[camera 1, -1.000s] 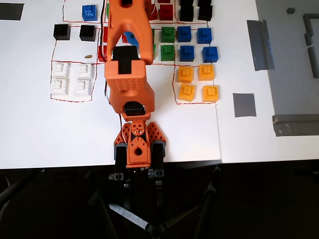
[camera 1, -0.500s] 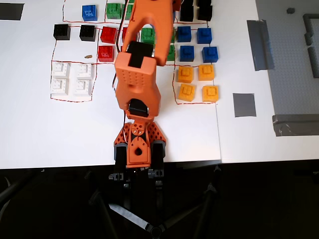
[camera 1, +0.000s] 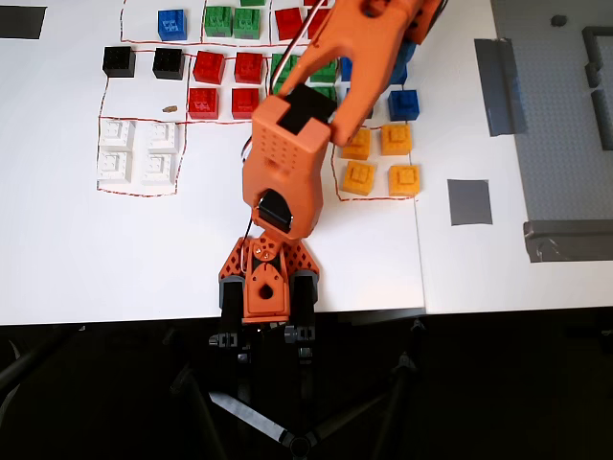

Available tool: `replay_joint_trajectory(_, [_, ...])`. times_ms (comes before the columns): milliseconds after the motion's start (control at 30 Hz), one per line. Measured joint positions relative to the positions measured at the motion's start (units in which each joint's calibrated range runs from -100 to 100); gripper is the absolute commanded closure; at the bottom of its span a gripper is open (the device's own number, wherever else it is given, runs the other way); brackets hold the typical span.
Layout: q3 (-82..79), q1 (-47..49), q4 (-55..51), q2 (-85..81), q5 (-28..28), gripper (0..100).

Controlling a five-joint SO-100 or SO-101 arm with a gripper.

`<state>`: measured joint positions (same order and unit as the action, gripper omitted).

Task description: Grab the block and put it in the grey marker

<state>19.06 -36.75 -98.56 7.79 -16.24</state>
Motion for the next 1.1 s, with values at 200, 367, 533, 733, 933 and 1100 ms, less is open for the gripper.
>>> replay_joint_trajectory(200, [2.6,-4.5,-0.4,2.2,-2.5,83])
replay_joint_trajectory(367, [2.6,-5.9,0.0,8.2,-3.2,81])
replay_joint_trajectory(533, [9.7,-6.5,0.1,10.7,-3.7,76])
replay_joint_trajectory(733, [12.4,-6.5,-0.2,14.6,-3.7,75])
replay_joint_trajectory(933, [14.1,-6.5,-0.4,18.3,-3.7,73])
replay_joint_trajectory(1100, [15.9,-6.4,0.5,21.2,-3.7,73])
